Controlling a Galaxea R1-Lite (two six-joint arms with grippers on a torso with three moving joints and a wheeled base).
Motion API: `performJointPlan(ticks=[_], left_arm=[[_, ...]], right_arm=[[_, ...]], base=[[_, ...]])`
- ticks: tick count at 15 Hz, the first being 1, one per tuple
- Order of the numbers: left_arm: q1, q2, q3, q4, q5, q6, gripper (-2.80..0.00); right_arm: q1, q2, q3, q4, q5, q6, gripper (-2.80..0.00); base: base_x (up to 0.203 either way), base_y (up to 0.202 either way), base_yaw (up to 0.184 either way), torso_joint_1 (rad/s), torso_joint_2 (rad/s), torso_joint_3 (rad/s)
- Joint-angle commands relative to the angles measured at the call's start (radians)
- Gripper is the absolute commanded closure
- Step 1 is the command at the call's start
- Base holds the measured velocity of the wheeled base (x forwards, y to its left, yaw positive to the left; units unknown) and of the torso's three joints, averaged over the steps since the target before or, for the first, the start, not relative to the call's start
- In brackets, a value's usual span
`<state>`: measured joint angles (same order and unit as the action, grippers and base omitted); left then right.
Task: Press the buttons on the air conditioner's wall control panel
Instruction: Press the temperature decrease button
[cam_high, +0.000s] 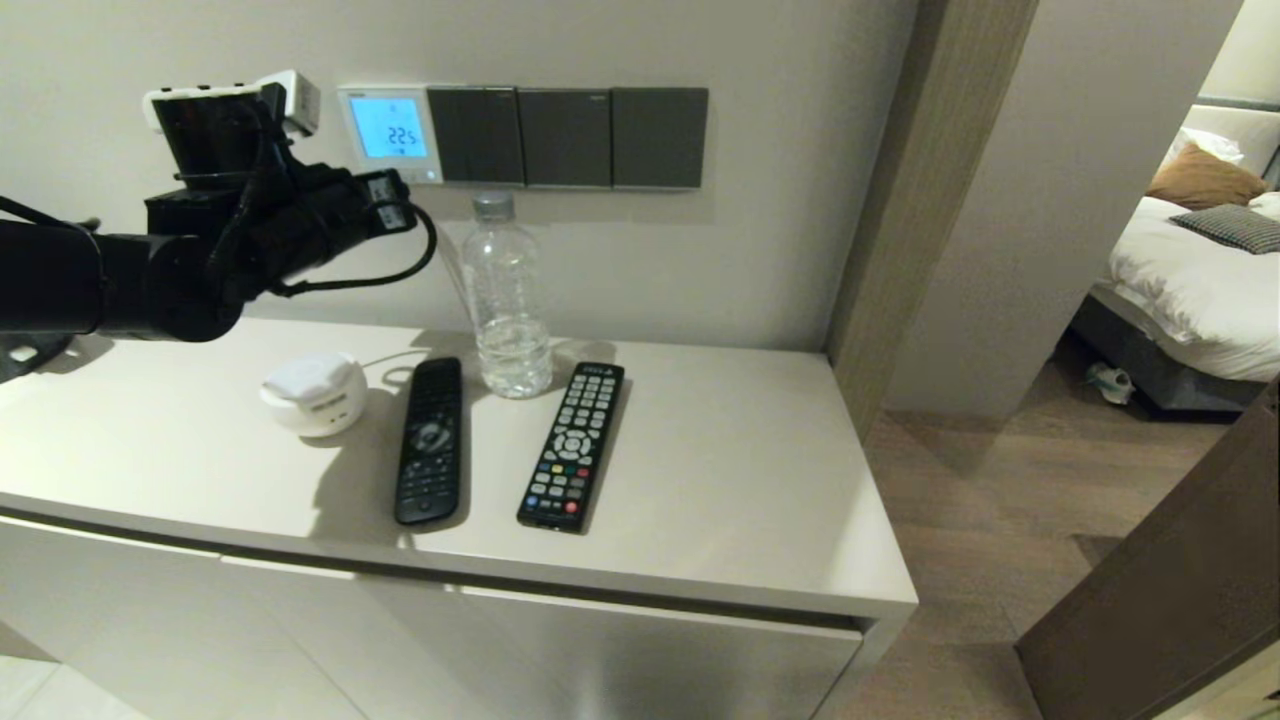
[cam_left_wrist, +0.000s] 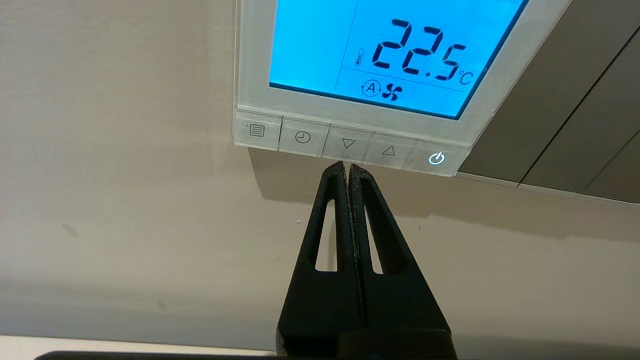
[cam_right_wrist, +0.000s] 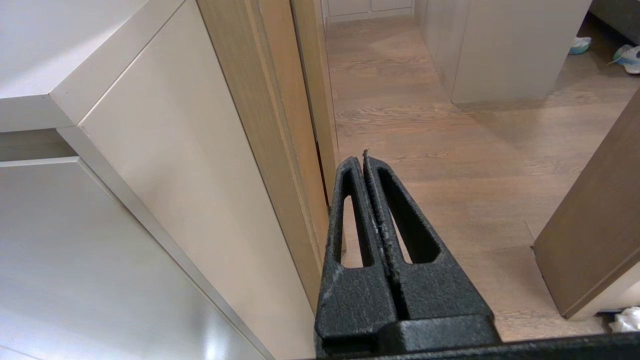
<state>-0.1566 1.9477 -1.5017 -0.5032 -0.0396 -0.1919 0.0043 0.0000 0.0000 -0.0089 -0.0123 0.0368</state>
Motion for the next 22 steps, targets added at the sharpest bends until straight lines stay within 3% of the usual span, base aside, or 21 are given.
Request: performJointPlan(ticks=[1,22], left_arm=[[-0.001,-0.024,0.013,-0.005,0.0,-0.002,0.0],[-0.001,0.011,-0.014,-0.001,0.0,-0.001,0.0]], right_arm=[[0.0,0.002,0.002,0.0,0.0,0.0,0.0],[0.0,0.002,0.002,0.0,0.0,0.0,0.0]], base=[[0.0,0.0,0.0,0.0,0.0,0.0],[0.0,0.0,0.0,0.0,0.0,0.0]])
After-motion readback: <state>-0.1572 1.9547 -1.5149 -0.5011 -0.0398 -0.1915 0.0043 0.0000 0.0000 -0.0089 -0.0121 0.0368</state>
